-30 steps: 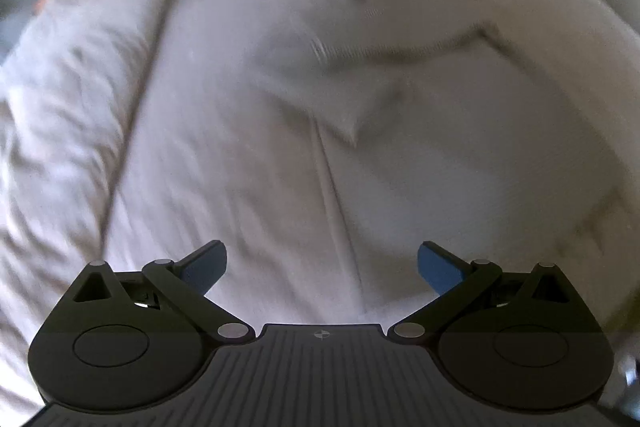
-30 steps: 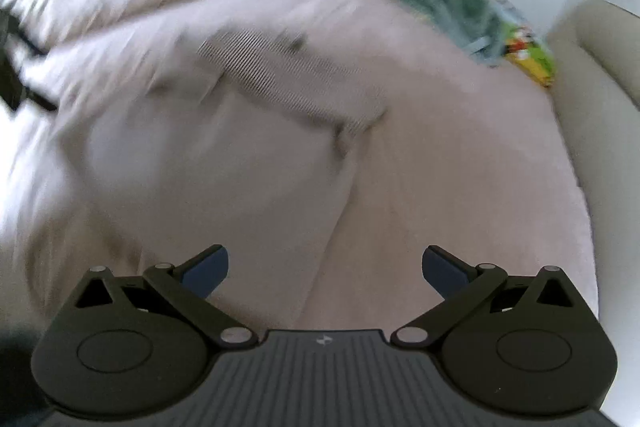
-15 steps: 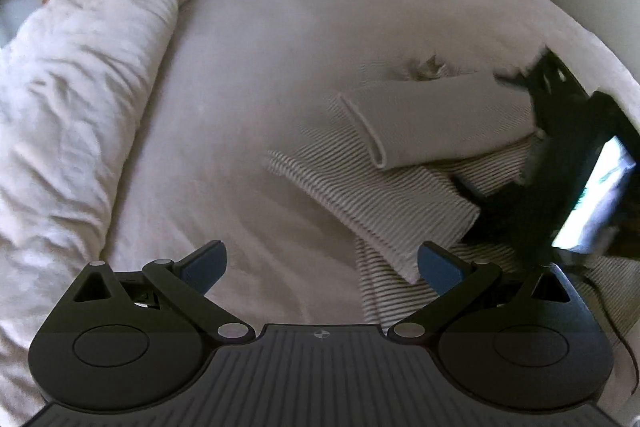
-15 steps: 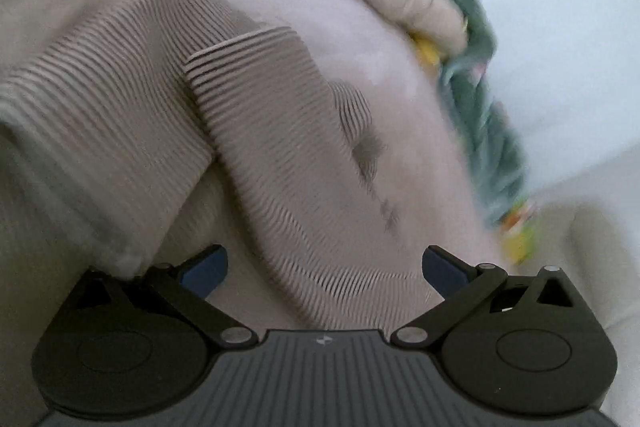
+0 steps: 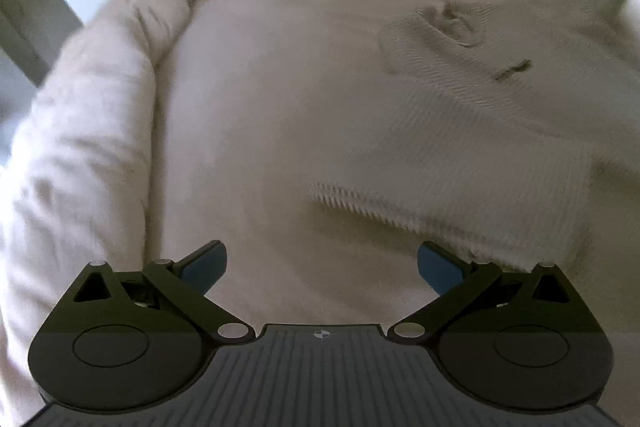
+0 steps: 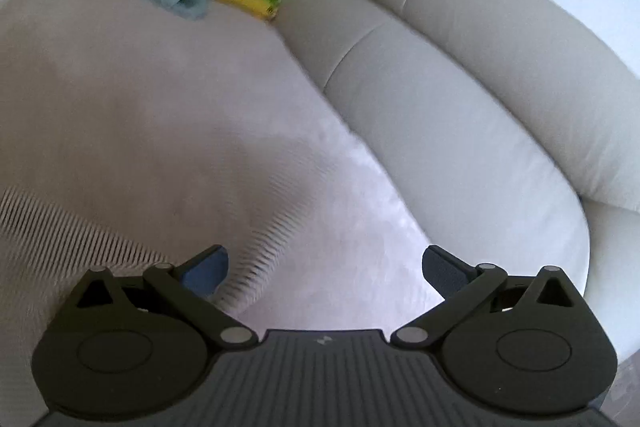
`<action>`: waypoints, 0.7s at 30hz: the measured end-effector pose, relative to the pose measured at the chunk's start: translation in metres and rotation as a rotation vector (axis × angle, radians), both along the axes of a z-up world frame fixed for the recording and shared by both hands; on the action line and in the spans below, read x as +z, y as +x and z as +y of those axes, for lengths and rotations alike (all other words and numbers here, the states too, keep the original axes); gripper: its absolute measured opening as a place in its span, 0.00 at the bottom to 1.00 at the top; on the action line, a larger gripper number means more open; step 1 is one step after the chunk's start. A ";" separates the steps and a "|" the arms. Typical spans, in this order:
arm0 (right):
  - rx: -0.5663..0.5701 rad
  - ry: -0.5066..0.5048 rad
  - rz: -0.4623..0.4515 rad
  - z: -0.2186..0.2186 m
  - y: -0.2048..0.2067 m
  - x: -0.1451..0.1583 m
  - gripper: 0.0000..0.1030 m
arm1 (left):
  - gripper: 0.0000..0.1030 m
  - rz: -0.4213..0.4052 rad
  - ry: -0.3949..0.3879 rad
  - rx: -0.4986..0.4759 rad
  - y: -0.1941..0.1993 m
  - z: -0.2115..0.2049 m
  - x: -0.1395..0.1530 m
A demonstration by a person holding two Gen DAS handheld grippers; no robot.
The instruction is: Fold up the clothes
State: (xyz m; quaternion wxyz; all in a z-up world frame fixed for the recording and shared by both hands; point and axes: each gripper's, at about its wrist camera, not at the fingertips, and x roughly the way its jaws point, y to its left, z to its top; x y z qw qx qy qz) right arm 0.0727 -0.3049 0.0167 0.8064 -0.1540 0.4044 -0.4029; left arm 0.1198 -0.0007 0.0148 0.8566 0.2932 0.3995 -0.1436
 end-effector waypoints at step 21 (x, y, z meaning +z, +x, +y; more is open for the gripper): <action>0.341 0.610 0.036 0.106 -0.016 -0.037 1.00 | 1.00 -0.105 -0.294 0.694 0.008 0.104 0.044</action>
